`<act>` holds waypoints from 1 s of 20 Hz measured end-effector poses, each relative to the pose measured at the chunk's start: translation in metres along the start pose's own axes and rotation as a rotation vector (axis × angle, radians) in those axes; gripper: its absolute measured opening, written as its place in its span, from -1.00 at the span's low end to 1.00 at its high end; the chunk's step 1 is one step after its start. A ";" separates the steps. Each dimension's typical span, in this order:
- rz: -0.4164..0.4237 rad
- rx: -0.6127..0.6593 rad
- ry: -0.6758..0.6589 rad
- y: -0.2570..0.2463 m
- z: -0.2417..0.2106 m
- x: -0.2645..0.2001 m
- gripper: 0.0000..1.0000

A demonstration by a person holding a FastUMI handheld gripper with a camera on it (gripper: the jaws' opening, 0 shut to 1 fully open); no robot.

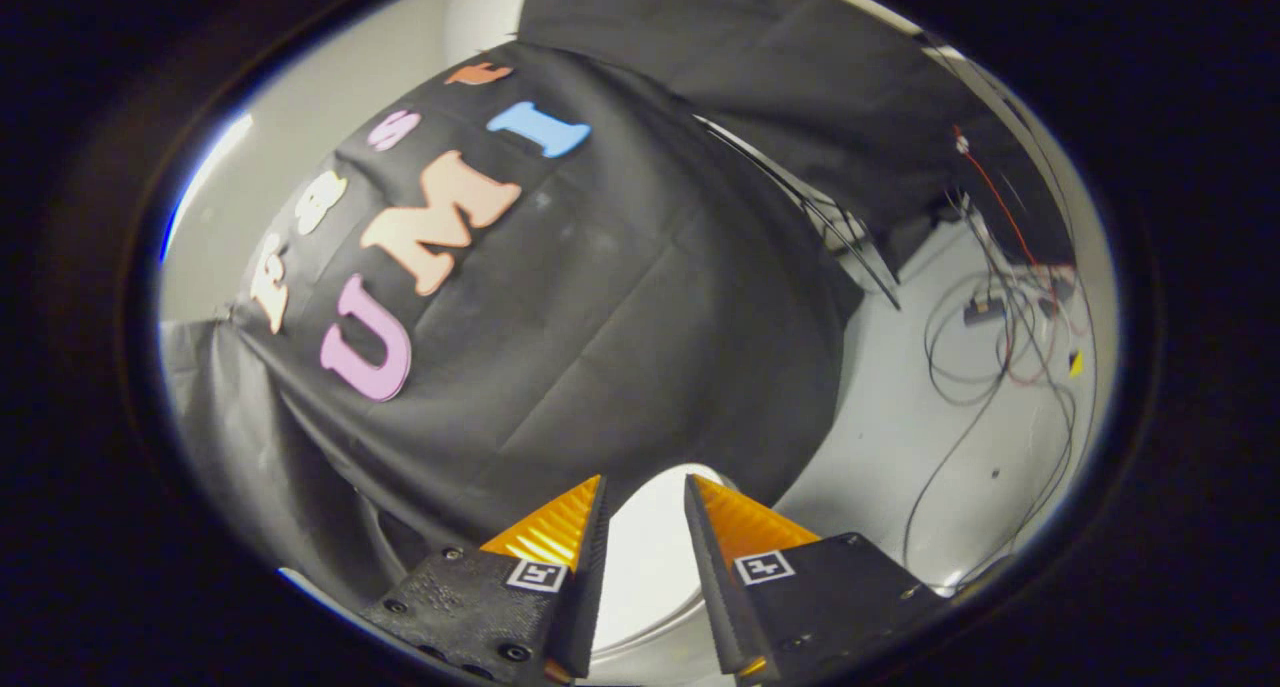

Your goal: Open the toilet lid.

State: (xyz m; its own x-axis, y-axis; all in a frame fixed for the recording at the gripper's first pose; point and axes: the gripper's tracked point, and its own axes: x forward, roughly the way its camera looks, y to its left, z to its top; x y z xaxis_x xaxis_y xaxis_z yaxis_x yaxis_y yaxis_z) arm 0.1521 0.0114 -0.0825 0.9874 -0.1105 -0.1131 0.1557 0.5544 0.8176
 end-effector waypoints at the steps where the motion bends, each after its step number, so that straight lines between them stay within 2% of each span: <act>1: -0.019 0.049 0.007 -0.017 -0.009 0.006 -0.07; 5: -0.093 0.214 0.068 -0.070 -0.049 0.030 -0.07; 10: -0.118 0.349 0.145 -0.104 -0.084 0.059 -0.07; 13: -0.097 0.389 0.162 -0.111 -0.084 0.071 -0.07; 17: -0.055 0.414 0.219 -0.104 -0.091 0.094 -0.19; 18: -0.034 0.415 0.246 -0.097 -0.092 0.097 -0.36; 19: -0.051 0.396 0.261 -0.096 -0.095 0.099 -0.53; 20: -0.063 0.374 0.277 -0.096 -0.097 0.099 -0.59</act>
State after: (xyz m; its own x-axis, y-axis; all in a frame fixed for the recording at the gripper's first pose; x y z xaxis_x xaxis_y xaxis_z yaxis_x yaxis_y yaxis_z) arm 0.2371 0.0275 -0.2268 0.9546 0.1182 -0.2734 0.2446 0.2124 0.9461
